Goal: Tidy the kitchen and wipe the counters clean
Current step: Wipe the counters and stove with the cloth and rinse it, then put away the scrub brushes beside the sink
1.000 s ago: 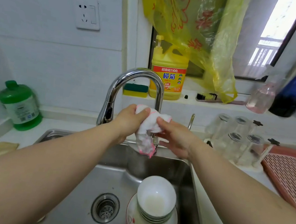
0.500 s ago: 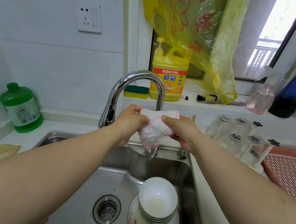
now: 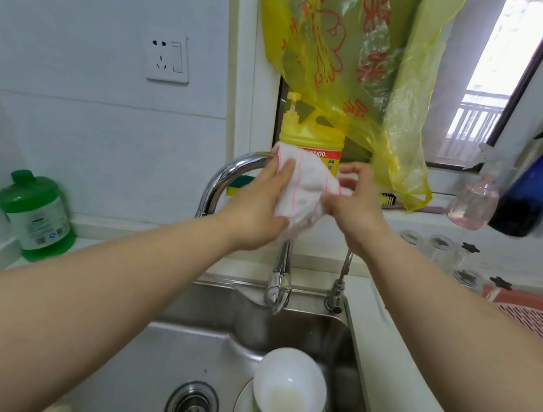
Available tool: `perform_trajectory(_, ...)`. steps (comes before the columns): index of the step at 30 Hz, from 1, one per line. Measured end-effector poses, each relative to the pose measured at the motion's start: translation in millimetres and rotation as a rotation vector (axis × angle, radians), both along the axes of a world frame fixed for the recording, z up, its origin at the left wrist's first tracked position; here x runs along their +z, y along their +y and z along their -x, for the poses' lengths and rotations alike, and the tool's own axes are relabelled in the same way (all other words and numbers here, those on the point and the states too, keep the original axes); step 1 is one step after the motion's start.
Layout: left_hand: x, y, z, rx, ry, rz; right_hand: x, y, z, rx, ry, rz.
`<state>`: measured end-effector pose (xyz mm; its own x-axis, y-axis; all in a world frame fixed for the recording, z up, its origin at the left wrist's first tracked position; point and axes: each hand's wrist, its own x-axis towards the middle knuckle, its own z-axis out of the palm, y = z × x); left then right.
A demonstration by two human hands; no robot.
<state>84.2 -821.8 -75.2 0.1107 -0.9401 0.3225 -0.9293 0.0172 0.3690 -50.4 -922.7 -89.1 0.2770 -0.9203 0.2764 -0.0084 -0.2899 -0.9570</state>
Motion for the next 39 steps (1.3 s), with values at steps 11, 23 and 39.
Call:
perform_trajectory(11,67.0,-35.8,-52.0,0.375,0.048,-0.046,51.5,-47.7,-83.5,0.047,0.462,0.260)
perform_trajectory(23,36.4,-28.1,-60.7,0.246,0.097,0.076,43.0,-26.0,-74.9,0.157,0.417,0.385)
perform_trajectory(39,8.2,-18.3,-59.6,0.455,-0.061,-0.047,24.5,-11.2,-68.2,0.098,0.711,0.512)
